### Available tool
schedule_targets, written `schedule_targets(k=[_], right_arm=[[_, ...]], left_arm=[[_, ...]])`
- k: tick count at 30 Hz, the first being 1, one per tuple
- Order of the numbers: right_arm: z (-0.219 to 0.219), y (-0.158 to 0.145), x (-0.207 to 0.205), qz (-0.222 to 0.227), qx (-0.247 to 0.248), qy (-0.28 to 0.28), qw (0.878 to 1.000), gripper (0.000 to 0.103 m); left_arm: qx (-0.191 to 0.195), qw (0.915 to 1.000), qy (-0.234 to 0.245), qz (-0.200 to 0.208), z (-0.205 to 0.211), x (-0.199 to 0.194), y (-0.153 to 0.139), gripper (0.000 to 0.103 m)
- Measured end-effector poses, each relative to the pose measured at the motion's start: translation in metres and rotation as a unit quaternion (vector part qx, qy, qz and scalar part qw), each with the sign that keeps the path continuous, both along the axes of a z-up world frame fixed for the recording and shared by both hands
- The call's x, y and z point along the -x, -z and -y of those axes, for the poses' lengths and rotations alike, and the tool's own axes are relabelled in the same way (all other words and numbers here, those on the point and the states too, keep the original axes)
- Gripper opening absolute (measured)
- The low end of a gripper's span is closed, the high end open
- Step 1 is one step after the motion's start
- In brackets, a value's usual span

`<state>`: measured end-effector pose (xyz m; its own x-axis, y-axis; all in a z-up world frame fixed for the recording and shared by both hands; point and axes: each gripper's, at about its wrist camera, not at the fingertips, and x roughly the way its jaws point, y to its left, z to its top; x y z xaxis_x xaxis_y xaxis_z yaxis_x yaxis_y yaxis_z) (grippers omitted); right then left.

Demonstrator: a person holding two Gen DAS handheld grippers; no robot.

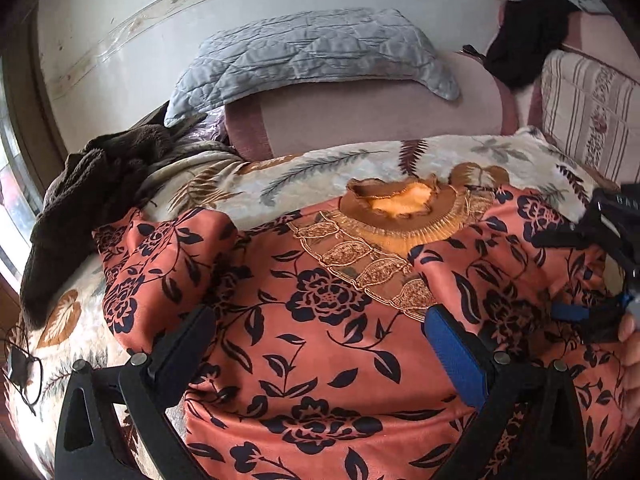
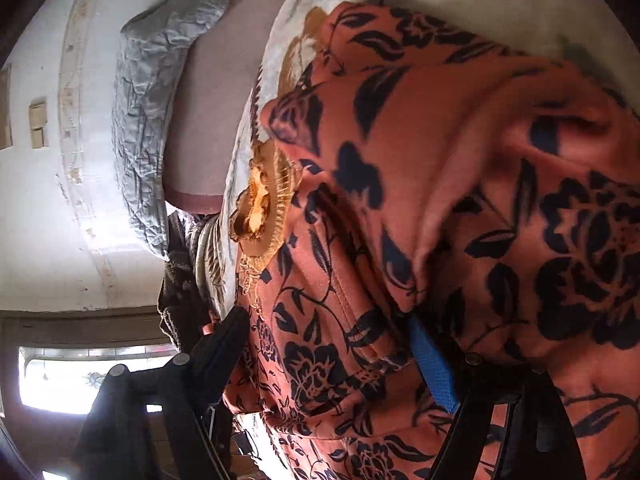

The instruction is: Fold small clothes

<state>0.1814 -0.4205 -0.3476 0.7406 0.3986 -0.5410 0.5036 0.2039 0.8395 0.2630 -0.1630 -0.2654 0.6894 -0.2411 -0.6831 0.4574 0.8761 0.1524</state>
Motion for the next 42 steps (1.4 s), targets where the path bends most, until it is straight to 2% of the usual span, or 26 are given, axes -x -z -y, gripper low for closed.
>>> schedule_targets(k=[1, 2, 3, 4, 6, 7, 10, 13, 15, 16, 18, 21, 25, 26, 27, 28, 30, 32, 34, 35, 36, 39, 42], right_arm=[[-0.004, -0.005, -0.009, 0.037, -0.014, -0.013, 0.999, 0.082], [-0.008, -0.010, -0.016, 0.093, -0.049, -0.027, 0.994, 0.082], [-0.009, -0.017, -0.020, 0.148, -0.083, -0.032, 0.985, 0.082], [-0.009, -0.026, -0.021, 0.187, -0.093, -0.029, 0.977, 0.082], [-0.004, -0.044, -0.019, 0.222, -0.059, -0.021, 0.973, 0.082], [-0.001, -0.046, -0.019, 0.222, -0.048, -0.019, 0.974, 0.082], [0.006, -0.035, -0.017, 0.198, -0.060, -0.004, 0.978, 0.083], [0.013, -0.027, -0.009, 0.157, -0.043, 0.009, 0.987, 0.082], [0.017, -0.030, -0.005, 0.153, -0.024, 0.016, 0.988, 0.079], [0.019, -0.033, -0.005, 0.158, -0.016, 0.014, 0.987, 0.074], [0.025, -0.038, -0.005, 0.157, -0.001, -0.003, 0.988, 0.072], [0.026, -0.025, -0.011, 0.113, -0.007, -0.020, 0.993, 0.072], [0.015, -0.003, -0.021, 0.021, 0.045, -0.031, 0.998, 0.072], [0.010, 0.003, -0.028, 0.012, 0.038, -0.046, 0.998, 0.072], [0.004, 0.009, -0.032, 0.020, 0.014, -0.058, 0.998, 0.072], [-0.003, 0.012, -0.034, 0.047, -0.018, -0.060, 0.997, 0.072], [-0.016, 0.002, -0.038, 0.148, -0.090, -0.070, 0.982, 0.072], [-0.027, -0.030, -0.037, 0.241, -0.084, -0.095, 0.962, 0.072], [-0.035, -0.056, -0.033, 0.301, -0.063, -0.128, 0.943, 0.072], [-0.038, -0.061, -0.032, 0.312, -0.057, -0.139, 0.938, 0.072], [-0.038, -0.062, -0.032, 0.307, -0.048, -0.142, 0.940, 0.072], [-0.031, -0.052, -0.030, 0.239, -0.003, -0.108, 0.965, 0.074], [0.001, -0.046, -0.014, 0.212, 0.002, -0.031, 0.977, 0.074]], left_arm=[[-0.005, 1.0000, 0.004, 0.000, 0.001, 0.001, 0.002, 0.103], [-0.006, 1.0000, 0.007, -0.002, 0.001, 0.002, 0.003, 0.103], [-0.007, 0.9999, 0.010, -0.004, 0.001, 0.003, 0.004, 0.103], [-0.008, 0.9999, 0.013, -0.005, 0.001, 0.003, 0.006, 0.103], [-0.003, 0.9997, 0.022, -0.010, 0.001, 0.004, 0.008, 0.103], [0.000, 0.9995, 0.028, -0.013, 0.003, 0.005, 0.009, 0.103], [0.018, 0.9986, 0.042, -0.027, 0.009, 0.006, 0.010, 0.103], [0.039, 0.9967, 0.059, -0.040, 0.016, 0.008, 0.010, 0.103], [0.055, 0.9965, 0.055, -0.030, 0.014, 0.009, 0.004, 0.103], [0.064, 0.9965, 0.050, -0.020, 0.010, 0.009, 0.000, 0.103], [0.071, 0.9965, 0.044, -0.003, 0.004, 0.010, -0.008, 0.103], [0.056, 0.9974, 0.046, -0.005, 0.001, 0.009, -0.009, 0.103], [0.011, 0.9987, 0.043, -0.025, 0.002, 0.004, 0.006, 0.103], [0.001, 0.9986, 0.042, -0.033, 0.002, 0.003, 0.010, 0.103], [-0.008, 0.9982, 0.041, -0.042, 0.001, 0.001, 0.015, 0.103], [-0.011, 0.9976, 0.042, -0.053, -0.001, 0.001, 0.020, 0.103], [-0.009, 0.9965, 0.043, -0.071, -0.007, 0.000, 0.025, 0.103], [0.005, 0.9956, 0.043, -0.083, -0.014, 0.000, 0.026, 0.103], [0.026, 0.9943, 0.043, -0.094, -0.020, 0.000, 0.023, 0.103], [0.035, 0.9938, 0.042, -0.097, -0.022, 0.001, 0.020, 0.103], [0.045, 0.9931, 0.041, -0.100, -0.023, 0.001, 0.018, 0.103], [0.075, 0.9907, 0.040, -0.106, -0.024, 0.001, 0.011, 0.103], [0.074, 0.9883, 0.029, -0.130, -0.020, -0.008, 0.020, 0.103]])
